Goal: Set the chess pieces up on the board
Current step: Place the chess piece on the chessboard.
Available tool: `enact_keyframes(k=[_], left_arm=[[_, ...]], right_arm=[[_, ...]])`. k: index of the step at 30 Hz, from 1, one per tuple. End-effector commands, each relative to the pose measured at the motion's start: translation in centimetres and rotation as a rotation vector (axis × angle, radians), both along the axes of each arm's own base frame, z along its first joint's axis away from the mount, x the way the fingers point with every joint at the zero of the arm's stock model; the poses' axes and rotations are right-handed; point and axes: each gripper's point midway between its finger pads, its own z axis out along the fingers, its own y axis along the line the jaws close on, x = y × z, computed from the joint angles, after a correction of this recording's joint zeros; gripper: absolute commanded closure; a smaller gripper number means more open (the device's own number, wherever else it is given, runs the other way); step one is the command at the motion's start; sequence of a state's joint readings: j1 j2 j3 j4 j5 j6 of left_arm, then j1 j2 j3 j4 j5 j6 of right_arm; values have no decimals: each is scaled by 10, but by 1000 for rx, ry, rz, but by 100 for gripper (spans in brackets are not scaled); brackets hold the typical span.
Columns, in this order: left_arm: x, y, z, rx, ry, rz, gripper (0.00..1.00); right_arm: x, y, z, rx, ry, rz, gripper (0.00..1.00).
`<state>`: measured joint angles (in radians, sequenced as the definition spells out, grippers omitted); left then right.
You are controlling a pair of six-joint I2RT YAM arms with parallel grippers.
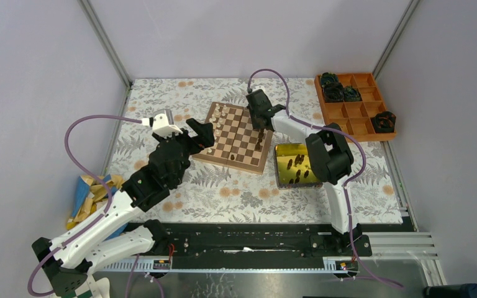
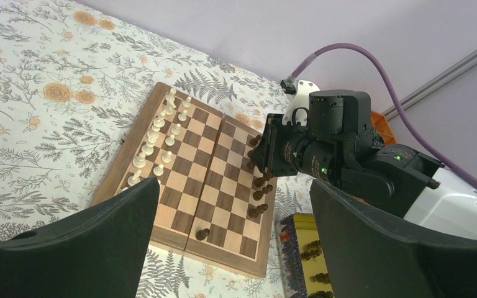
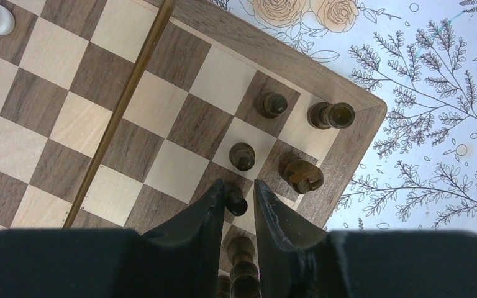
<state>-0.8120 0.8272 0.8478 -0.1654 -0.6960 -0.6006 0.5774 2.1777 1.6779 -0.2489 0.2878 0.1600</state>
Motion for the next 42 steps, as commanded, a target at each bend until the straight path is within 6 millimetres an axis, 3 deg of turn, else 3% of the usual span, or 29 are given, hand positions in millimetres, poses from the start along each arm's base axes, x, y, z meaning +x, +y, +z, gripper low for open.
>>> enact_keyframes(k=[1,25,36,42], left_arm=[[1,-3,6,-22,-21,-4,1],[2,-6,11,-24,-24,-12,1],[2,-4,8,-12,-16,-4,1],[2,-3,-2,-5,6,5,1]], right_arm=[[10,3,47,51,-94,13,69],[5,7,67,71,-105,55,64],[-1,2,106,106,-170,55,58],[-17,5,121,142,-195,86,57]])
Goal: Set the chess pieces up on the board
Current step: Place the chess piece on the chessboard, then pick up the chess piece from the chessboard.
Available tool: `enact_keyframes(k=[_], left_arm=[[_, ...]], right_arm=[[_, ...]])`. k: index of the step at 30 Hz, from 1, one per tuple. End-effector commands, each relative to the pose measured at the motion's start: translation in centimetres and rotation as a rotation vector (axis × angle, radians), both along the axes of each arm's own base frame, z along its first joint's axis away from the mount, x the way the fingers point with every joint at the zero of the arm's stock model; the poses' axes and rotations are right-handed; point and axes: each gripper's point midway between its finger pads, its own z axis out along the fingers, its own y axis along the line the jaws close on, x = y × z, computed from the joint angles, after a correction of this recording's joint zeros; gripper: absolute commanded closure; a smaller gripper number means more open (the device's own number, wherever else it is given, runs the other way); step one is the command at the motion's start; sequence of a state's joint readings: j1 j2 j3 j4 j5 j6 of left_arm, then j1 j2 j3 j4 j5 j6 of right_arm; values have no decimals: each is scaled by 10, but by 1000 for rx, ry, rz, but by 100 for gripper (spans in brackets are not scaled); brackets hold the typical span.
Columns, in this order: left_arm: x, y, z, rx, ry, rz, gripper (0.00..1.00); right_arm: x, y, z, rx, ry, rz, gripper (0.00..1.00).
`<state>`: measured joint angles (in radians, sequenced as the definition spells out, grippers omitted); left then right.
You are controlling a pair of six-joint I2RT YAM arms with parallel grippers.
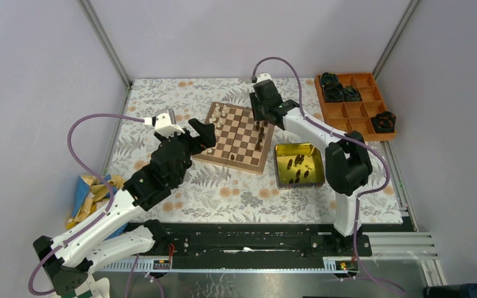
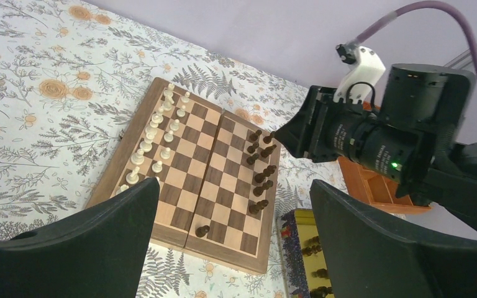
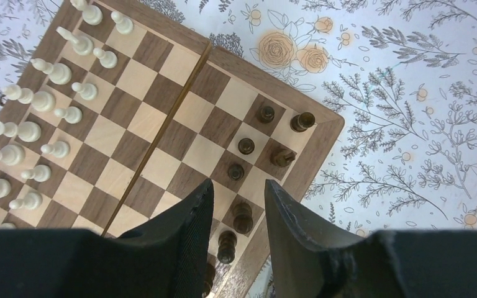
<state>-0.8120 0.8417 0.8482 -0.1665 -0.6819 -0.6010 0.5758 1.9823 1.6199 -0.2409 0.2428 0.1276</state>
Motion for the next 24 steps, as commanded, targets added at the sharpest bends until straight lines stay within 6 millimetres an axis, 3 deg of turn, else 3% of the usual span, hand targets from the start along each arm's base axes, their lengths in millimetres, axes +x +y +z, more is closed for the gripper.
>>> enact_keyframes(k=[1,5,8,17,24], left_arm=[[2,1,-1,-11,1,22,1],[5,-3,-18,3,38,25,1],[8,-8,-38,24,77,26,1],[19,-39,-102,131,232,-47,2],[26,-73,-164,261,413,-148,13]], right_arm=[[-12,8,45,61,-92,47,57],[-31,15,54,50,-115,89,57],[-46,9,62,68,-145,66,57],[-64,-51,95,96,-313,-140,56],[-65,-91,87,119,-342,-245,55]])
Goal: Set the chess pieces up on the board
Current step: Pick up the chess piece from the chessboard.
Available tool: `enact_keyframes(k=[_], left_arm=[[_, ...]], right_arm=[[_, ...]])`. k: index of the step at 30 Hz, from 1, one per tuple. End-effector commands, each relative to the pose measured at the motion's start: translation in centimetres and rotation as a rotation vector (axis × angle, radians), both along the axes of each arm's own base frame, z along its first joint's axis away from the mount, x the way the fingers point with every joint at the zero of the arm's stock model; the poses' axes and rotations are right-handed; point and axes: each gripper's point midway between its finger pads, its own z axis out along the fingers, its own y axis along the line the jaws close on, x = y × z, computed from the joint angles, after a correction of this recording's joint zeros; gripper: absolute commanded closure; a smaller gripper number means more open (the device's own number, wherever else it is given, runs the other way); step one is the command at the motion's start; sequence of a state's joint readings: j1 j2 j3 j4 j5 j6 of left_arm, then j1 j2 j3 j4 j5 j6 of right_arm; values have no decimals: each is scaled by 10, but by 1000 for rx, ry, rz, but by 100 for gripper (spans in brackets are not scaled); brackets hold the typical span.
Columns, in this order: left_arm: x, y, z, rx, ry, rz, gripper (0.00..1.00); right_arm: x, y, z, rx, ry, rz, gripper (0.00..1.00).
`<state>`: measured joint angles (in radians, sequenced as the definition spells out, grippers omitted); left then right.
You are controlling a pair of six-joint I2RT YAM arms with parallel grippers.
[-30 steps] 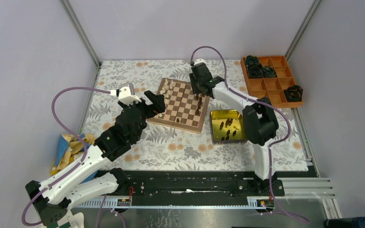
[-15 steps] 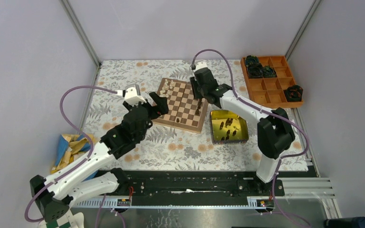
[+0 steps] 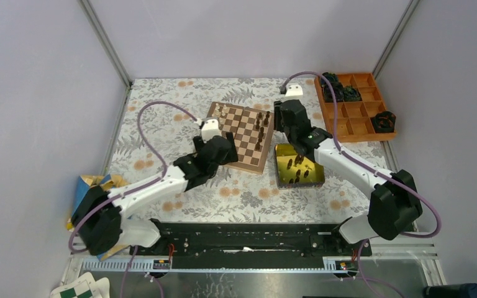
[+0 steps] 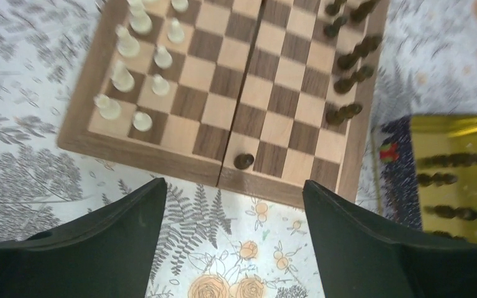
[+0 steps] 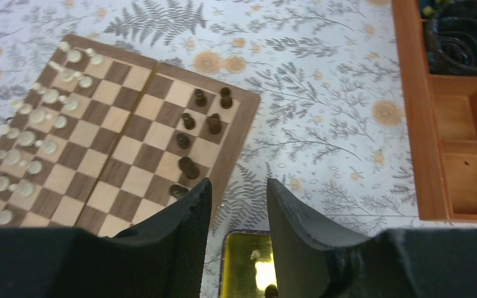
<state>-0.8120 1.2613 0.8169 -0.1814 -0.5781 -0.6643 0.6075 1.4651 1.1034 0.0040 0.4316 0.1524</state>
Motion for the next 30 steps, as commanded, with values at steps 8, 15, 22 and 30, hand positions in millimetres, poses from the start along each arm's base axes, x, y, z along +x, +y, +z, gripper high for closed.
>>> enact_keyframes(k=[8,15,22,30], left_arm=[[15,-41,-47,58,129,-89,32],[24,-49,-68,103,160,-89,41],[35,-50,-74,130,149,-67,44],[42,-42,-75,141,135,-33,51]], right_arm=[[7,-40,12,94,-97,-119,55],[5,-41,14,118,-102,-106,55],[3,-40,15,122,-107,-98,55],[4,-39,12,124,-104,-92,56]])
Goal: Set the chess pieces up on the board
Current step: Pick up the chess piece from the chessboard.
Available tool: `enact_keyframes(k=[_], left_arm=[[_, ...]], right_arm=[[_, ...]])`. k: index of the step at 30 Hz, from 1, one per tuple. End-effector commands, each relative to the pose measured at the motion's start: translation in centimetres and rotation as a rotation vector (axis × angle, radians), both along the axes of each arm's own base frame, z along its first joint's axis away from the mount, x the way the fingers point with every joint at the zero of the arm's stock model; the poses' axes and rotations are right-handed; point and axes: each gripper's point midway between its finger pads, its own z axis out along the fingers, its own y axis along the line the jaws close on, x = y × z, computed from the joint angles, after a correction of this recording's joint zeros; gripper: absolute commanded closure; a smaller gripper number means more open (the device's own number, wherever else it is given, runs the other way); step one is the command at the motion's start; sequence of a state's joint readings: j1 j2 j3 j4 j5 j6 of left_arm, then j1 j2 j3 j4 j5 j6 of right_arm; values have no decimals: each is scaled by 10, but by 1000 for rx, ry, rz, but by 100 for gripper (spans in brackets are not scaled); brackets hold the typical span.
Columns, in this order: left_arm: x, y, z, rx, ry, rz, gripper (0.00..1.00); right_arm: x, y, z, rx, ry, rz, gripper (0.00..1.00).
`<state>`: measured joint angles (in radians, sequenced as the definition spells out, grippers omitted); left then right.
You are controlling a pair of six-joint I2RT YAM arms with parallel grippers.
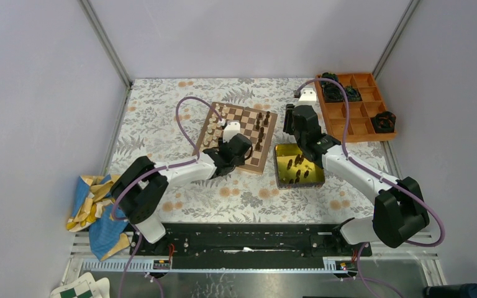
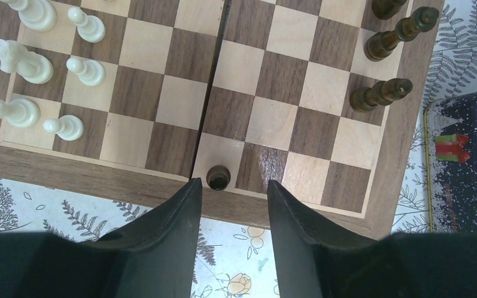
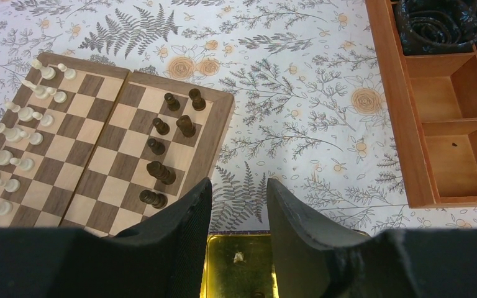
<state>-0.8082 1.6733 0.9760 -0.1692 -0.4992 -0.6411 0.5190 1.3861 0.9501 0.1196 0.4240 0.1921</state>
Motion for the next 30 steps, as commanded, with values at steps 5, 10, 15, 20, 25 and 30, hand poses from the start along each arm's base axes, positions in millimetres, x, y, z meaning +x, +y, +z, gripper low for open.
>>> enact_keyframes(k=[5,10,15,20,25,30], left_arm=[[21,2,11,-8,-66,41,54],[24,5,9,-2,-67,46,57],[27,7,7,-2,-68,51,60],[27,8,7,-5,-66,48,63],[27,7,5,-8,-61,44,70],[26,8,4,-10,-57,44,77]], right_arm=[[5,4,24,57,-75,5,56],[6,4,24,57,-75,5,55],[6,4,22,55,-71,6,56],[6,5,21,56,-69,7,55],[6,5,19,56,-66,7,55],[5,4,20,58,-67,5,56]])
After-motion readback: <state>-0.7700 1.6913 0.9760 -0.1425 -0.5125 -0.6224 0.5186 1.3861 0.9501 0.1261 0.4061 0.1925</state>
